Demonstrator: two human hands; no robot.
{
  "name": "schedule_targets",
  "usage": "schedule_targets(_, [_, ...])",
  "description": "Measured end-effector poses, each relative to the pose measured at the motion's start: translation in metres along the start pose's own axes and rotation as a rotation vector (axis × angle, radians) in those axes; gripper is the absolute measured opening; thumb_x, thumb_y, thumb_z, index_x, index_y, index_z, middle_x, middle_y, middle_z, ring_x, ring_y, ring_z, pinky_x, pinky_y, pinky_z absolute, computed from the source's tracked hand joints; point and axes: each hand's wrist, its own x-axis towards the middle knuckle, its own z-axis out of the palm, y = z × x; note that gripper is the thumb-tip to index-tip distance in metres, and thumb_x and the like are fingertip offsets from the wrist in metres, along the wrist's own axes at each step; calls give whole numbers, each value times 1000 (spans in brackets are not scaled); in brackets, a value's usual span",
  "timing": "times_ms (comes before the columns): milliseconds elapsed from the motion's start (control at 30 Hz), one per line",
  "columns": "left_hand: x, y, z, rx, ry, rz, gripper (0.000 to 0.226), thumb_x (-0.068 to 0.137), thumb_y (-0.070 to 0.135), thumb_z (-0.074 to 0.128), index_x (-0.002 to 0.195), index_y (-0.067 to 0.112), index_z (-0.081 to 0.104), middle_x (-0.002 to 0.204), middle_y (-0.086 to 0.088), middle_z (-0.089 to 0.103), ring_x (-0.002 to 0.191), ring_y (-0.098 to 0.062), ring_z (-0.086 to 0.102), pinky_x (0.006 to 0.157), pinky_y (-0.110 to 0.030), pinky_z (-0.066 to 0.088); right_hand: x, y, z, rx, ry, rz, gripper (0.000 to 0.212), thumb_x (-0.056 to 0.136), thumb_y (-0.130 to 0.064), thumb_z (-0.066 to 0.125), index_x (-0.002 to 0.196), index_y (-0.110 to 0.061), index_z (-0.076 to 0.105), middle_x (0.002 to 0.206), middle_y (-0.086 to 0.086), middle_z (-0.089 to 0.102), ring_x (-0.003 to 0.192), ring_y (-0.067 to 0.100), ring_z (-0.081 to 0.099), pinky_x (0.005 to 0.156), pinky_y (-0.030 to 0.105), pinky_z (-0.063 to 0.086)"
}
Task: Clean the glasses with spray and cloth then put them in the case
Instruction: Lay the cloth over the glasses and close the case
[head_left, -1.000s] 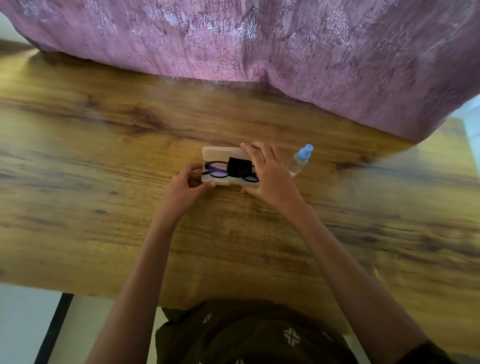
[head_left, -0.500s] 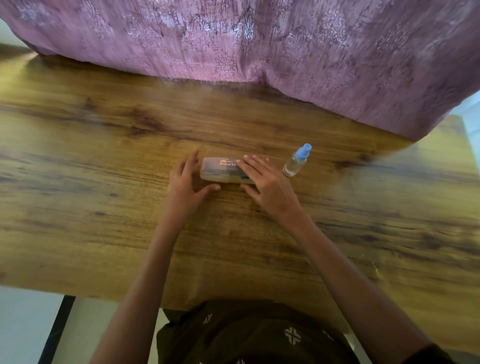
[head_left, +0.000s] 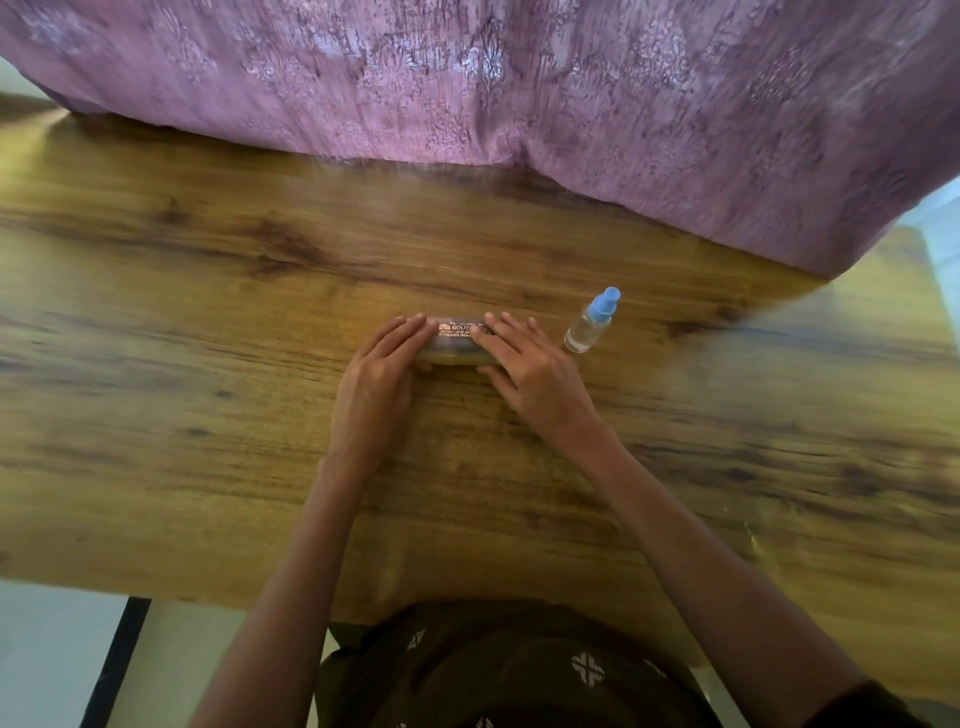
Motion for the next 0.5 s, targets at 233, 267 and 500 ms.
schedule_targets(233, [-1, -6, -4, -91, -248, -150, 78, 84, 18, 73, 149, 8, 32, 152, -11, 38, 141, -24, 32, 114, -34, 26, -4, -6, -9, 59, -125, 27, 52, 83, -2, 70, 132, -5, 55, 144, 19, 48, 137, 34, 43, 118, 52, 29])
schedule_targets(267, [-1, -6, -3, -85, -262, -172, 78, 85, 20, 72, 150, 10, 31, 151, -9, 39, 139, -23, 35, 111, -32, 27, -5, -6, -10, 58, -146, 38, 53, 84, -1, 67, 134, -6, 53, 147, 19, 45, 139, 34, 40, 119, 51, 28])
schedule_targets(500, [13, -1, 0, -191, -185, -214, 65, 85, 8, 68, 142, 15, 38, 139, -5, 44, 118, -12, 46, 97, -27, 40, 10, -6, -16, 43, -142, 159, 60, 87, 5, 62, 142, -6, 40, 143, 13, 45, 140, 30, 37, 116, 42, 35])
